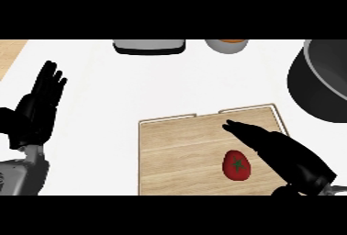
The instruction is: Pick the tomato from the tray and place it in the pot
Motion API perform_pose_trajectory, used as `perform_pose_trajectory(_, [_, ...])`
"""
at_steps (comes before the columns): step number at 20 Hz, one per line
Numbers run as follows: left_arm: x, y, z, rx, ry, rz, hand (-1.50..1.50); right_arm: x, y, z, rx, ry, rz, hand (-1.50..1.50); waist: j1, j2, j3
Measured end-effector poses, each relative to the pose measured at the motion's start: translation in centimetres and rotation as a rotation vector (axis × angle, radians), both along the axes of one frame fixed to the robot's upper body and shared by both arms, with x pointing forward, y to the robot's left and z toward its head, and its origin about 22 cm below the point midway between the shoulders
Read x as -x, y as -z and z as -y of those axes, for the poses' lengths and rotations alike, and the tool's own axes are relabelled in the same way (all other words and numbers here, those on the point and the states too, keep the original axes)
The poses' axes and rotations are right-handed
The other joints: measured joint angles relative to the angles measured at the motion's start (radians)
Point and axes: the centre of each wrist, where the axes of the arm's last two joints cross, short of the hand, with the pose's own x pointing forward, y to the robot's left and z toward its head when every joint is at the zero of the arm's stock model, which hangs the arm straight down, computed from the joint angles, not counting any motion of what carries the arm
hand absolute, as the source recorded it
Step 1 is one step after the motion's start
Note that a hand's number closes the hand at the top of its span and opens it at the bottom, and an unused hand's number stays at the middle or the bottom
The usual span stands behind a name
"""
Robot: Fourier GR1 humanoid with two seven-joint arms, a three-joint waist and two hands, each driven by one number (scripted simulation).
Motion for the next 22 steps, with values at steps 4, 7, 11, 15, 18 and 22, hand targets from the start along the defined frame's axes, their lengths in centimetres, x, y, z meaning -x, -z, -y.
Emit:
perform_pose_trajectory(4, [-0.1, 0.0, 0.0, 0.001, 0.002, -0.003, 0.00, -0.5, 1.0, 0.1, 0.040, 0.019, 0.005, -1.50, -0.001, 0.000, 0.000])
perform_pose_trajectory(7, [-0.2, 0.0, 0.0, -0.004, -0.004, 0.001, 0.00, -0.4, 1.5, -0.1, 0.040, 0.028, 0.005, -1.50, -0.001, 0.001, 0.000])
perform_pose_trajectory(11, [0.7, 0.1, 0.1, -0.003, -0.005, 0.006, 0.00, -0.5, 3.1, -0.7, 0.042, 0.027, 0.003, -1.50, 0.001, 0.000, 0.000])
perform_pose_trajectory(15, [0.7, 0.4, 0.1, 0.002, -0.001, 0.006, 0.00, -1.4, 4.6, -0.4, 0.064, 0.029, 0.000, -1.50, 0.001, 0.001, 0.001])
perform_pose_trajectory(18, [0.6, 0.5, -0.4, 0.002, 0.000, 0.006, 0.00, -1.4, 5.2, -1.1, 0.076, 0.043, -0.001, -1.50, 0.000, 0.001, 0.000])
perform_pose_trajectory(22, [-0.1, -0.2, -0.1, -0.001, -0.008, 0.002, 0.00, -1.6, 6.5, -1.0, 0.078, 0.045, -0.015, 1.50, -0.001, 0.001, 0.000])
